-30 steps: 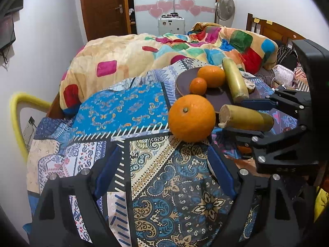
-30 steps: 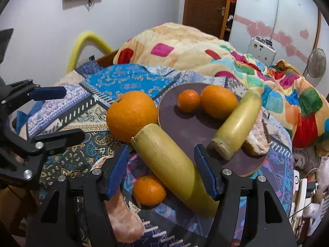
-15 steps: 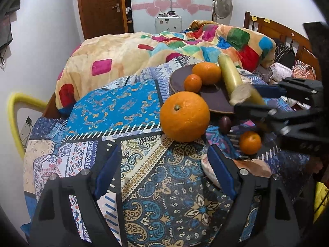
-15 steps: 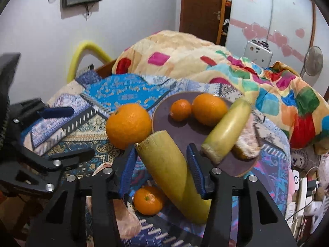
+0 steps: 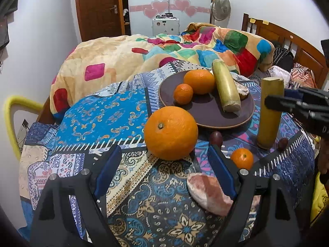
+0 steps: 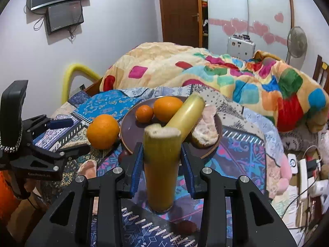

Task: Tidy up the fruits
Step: 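Lift the second gourd toward the plate with the right tool while the left grasps the large orange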

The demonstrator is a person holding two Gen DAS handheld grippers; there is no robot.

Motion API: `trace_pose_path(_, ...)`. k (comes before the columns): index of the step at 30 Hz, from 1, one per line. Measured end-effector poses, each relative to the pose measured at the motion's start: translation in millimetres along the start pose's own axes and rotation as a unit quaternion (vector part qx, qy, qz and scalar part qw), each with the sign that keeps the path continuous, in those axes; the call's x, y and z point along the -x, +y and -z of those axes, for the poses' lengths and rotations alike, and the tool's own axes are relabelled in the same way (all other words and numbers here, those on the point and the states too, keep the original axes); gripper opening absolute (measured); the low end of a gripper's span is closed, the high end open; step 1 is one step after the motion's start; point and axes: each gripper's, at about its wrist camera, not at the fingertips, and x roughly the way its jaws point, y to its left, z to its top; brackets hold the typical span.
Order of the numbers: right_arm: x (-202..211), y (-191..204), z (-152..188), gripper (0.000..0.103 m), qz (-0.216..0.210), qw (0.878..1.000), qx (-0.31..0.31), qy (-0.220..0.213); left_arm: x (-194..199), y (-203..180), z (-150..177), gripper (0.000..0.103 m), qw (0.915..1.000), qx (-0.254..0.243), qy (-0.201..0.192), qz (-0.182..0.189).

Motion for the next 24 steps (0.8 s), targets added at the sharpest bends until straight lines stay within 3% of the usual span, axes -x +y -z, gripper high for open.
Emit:
trace_pose_path(5, -14, 1, 9, 0.033, -0.001, 1.000, 0.010, 0.012, -11, -4, -8, 0.086, 1.0000, -0.005, -0.001, -0.002)
trace_pose_path(14, -10, -15, 9, 0.032, -0.027, 0.999, -0.025, 0.012, -38, -2, -20, 0.086, 1.0000, 0.002, 0.008, -0.003)
trace_pose_path(20, -5, -15, 11, 0.032, -0.026, 0.999, -0.024, 0.008, -47, -6, -20, 0.069, 0.9997, 0.002, 0.021, 0.012)
trace_pose_path(24, -2, -18, 11, 0.032, -0.024, 0.999, -0.027, 0.007, -46, -11, -20, 0.068, 0.9998, -0.005, 0.020, 0.001)
